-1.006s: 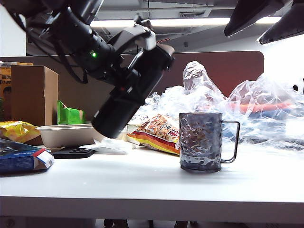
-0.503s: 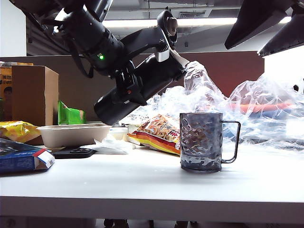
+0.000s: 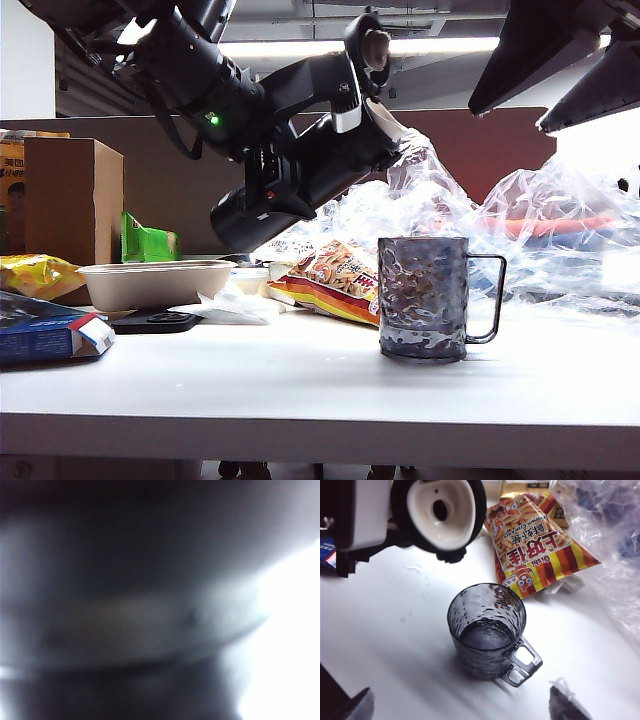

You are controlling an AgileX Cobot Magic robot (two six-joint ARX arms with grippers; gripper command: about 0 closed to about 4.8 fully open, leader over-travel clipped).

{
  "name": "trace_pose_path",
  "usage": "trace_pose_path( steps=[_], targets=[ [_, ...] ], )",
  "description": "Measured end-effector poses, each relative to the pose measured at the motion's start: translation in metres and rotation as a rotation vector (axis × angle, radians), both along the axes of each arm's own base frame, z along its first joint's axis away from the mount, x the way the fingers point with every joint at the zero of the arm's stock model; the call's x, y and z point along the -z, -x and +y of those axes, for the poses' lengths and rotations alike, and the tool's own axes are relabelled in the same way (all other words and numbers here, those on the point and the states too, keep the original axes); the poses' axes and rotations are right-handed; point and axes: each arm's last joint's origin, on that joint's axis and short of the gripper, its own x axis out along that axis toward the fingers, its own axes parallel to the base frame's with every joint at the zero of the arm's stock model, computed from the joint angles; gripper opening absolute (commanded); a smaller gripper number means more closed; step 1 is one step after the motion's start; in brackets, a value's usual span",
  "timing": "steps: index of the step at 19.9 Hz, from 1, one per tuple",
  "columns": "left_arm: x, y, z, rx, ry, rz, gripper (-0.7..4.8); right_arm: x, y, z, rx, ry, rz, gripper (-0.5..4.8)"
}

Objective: Pick up the black thermos, pour some water into the cup, then place the black thermos back on the table.

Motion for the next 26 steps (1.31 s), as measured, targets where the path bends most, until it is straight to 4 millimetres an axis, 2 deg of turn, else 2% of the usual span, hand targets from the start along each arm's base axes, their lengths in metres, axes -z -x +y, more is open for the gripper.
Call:
trace_pose_path(
  steps=[1, 2, 4, 8, 12, 14, 16, 18, 26],
  targets=[
    [0.0, 0.0, 0.0, 0.034, -0.059, -0.045, 0.27, 0.001, -0.001, 0.0, 0.001, 0.001, 0.005, 1.13],
    [0.003, -0.002, -0.001, 0.042, -0.079, -0.058, 0.27, 0.002, -0.002, 0.001, 0.002, 0.004, 0.012, 0.6],
    [0.011, -0.004, -0.003, 0.036, -0.105, -0.046, 0.27, 0.003, -0.002, 0.001, 0.001, 0.006, 0.014, -0.06],
    [0.008, -0.008, -0.004, 0.042, -0.165, -0.16, 0.27, 0.008, -0.006, 0.004, -0.013, 0.014, 0.044, -0.06],
    [0.008, -0.01, -0.006, 0.107, -0.314, -0.263, 0.27, 0.01, -0.008, 0.005, -0.016, 0.019, 0.057, -0.06],
    [0.01, -0.023, -0.012, 0.09, -0.337, -0.265, 0.26, 0.01, -0.008, 0.005, -0.019, 0.018, 0.059, -0.06],
    [0.002, -0.032, -0.018, 0.081, -0.335, -0.295, 0.26, 0.01, -0.008, 0.006, -0.031, 0.004, 0.068, -0.06],
    [-0.002, -0.033, -0.018, 0.112, -0.396, -0.364, 0.26, 0.01, -0.007, 0.006, -0.034, 0.003, 0.071, -0.06],
    [-0.002, -0.032, -0.019, 0.184, -0.522, -0.461, 0.27, 0.011, -0.007, 0.006, -0.033, 0.01, 0.084, -0.06]
  ],
)
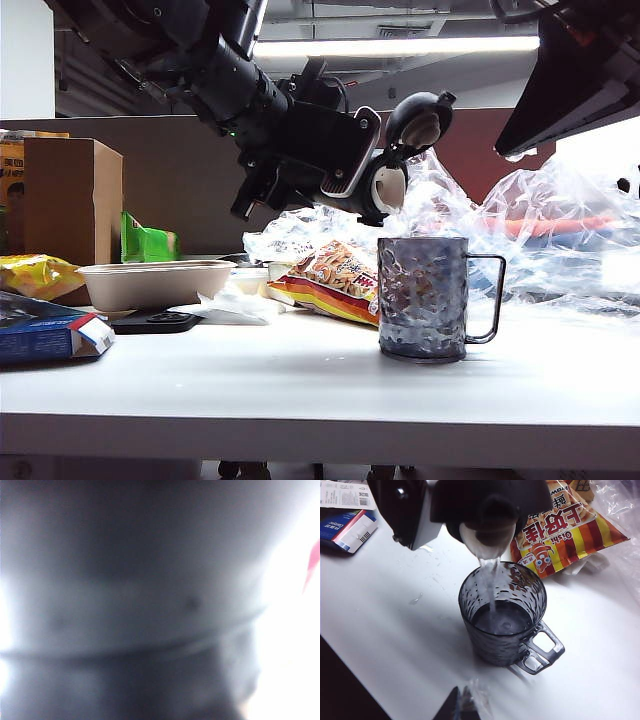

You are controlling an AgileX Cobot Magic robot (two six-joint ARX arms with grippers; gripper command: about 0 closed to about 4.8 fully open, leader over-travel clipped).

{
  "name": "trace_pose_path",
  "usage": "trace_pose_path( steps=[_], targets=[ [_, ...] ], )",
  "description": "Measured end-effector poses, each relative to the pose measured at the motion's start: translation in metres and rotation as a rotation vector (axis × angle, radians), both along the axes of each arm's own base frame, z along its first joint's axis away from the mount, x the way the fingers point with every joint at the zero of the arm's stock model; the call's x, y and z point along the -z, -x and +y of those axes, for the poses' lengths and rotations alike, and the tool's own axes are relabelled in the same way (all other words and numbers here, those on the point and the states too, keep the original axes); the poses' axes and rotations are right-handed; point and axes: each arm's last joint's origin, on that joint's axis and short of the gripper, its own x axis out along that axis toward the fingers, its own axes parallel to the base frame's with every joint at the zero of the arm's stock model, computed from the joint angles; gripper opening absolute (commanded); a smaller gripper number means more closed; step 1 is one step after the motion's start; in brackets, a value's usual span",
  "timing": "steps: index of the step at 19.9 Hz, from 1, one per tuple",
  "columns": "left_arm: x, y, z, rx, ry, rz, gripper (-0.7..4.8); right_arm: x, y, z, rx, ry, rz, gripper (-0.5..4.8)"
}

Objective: Pick up the black thermos, pour some water into the cup, then place the black thermos back on the table.

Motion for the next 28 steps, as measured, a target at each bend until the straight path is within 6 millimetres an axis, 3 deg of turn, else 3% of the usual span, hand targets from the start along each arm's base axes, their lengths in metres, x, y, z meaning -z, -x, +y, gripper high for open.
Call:
trace_pose_path(
  steps=[11, 28],
  targets=[
    [-0.005, 0.006, -0.01, 0.024, 0.027, -0.048, 0.27, 0.0, 0.001, 0.001, -0.02, -0.014, 0.009, -0.06],
    [-0.008, 0.005, -0.01, 0.026, 0.042, -0.067, 0.27, 0.002, 0.002, 0.0, -0.02, -0.002, 0.031, -0.06]
  ],
)
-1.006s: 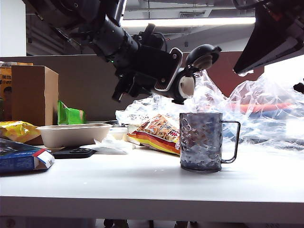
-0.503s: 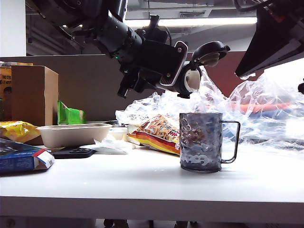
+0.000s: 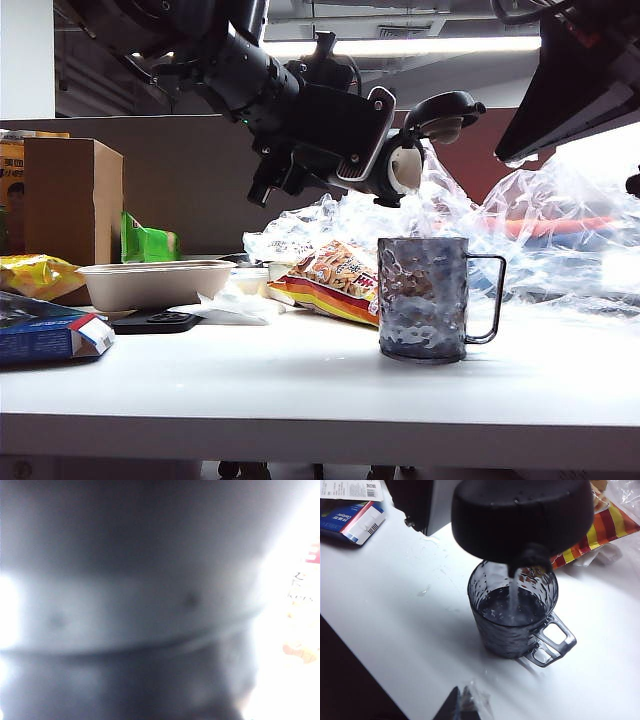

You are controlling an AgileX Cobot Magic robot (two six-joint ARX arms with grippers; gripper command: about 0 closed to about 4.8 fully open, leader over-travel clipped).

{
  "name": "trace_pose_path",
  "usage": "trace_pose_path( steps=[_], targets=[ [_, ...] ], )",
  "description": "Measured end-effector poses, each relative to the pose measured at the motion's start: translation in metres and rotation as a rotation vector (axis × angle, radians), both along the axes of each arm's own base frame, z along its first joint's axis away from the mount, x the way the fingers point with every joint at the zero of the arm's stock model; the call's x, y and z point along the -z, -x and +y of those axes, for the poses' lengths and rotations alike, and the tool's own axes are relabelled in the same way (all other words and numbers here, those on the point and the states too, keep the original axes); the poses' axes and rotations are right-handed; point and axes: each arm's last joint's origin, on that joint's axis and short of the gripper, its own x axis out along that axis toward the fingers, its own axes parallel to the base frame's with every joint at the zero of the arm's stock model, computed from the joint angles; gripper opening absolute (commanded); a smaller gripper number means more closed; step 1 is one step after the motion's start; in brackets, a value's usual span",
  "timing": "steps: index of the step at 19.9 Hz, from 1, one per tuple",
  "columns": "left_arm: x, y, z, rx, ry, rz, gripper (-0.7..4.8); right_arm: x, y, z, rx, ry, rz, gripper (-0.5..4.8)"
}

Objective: Pick up the black thermos, pour some water into the cup, then place the black thermos back on the table.

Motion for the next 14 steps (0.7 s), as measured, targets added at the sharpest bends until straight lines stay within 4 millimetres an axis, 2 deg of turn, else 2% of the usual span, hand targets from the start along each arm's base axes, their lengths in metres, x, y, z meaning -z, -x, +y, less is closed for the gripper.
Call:
trace_pose_path(
  steps=[5, 7, 10, 14],
  targets=[
    [0.0, 0.0, 0.0, -0.001, 0.006, 0.004, 0.27, 0.0, 0.0, 0.001, -0.022, -0.013, 0.007, -0.06],
    [0.0, 0.0, 0.0, -0.018, 0.078, 0.05, 0.27, 0.0, 0.0, 0.001, -0.022, -0.013, 0.007, -0.06],
    [0.0, 0.0, 0.0, -0.061, 0.265, 0.169, 0.27, -0.002, 0.002, 0.0, -0.022, -0.017, -0.001, -0.06],
    [0.003, 0.0, 0.001, -0.178, 0.615, 0.422, 0.27, -0.014, 0.012, -0.006, -0.019, -0.052, -0.069, -0.06]
  ],
)
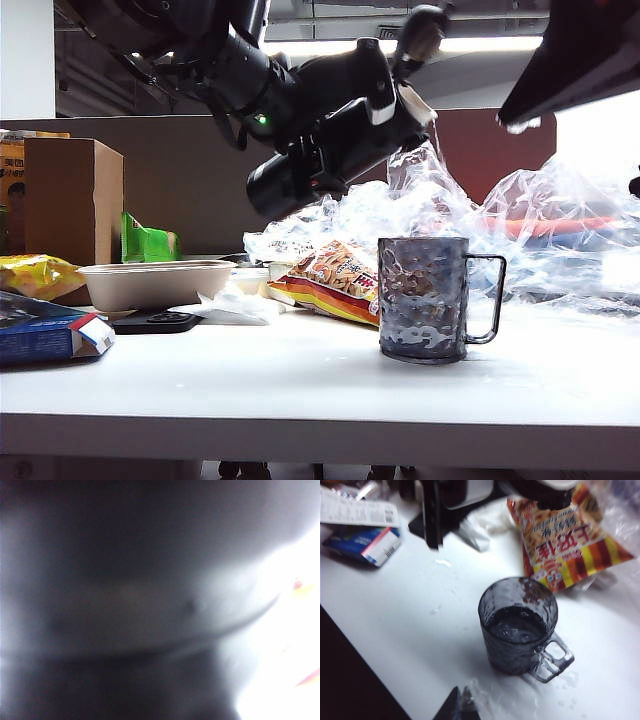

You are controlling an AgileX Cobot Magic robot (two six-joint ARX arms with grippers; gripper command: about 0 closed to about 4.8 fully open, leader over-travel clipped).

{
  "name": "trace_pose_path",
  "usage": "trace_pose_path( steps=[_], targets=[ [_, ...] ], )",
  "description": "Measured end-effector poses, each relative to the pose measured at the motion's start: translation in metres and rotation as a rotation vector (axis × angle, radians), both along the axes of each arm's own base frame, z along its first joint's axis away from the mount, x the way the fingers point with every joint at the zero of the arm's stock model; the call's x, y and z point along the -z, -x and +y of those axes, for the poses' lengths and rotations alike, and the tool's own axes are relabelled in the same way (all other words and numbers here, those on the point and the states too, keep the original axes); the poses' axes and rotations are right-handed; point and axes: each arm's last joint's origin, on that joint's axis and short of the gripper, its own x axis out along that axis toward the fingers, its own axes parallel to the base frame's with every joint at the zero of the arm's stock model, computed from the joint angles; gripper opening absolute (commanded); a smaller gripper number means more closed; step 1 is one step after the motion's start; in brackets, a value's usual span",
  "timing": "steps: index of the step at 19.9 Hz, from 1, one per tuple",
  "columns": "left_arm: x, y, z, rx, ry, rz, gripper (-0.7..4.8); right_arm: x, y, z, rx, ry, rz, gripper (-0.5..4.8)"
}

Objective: Pick up the black thermos, pour some water into the cup, then place the black thermos back on the table.

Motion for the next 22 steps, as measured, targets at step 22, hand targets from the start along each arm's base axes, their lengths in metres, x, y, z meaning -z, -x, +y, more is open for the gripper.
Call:
trace_pose_path(
  steps=[22],
  targets=[
    [-0.048, 0.045, 0.045, -0.311, 0.978, 0.558, 0.25, -0.037, 0.032, -0.024, 0.161, -0.032, -0.2, -0.06]
  ],
)
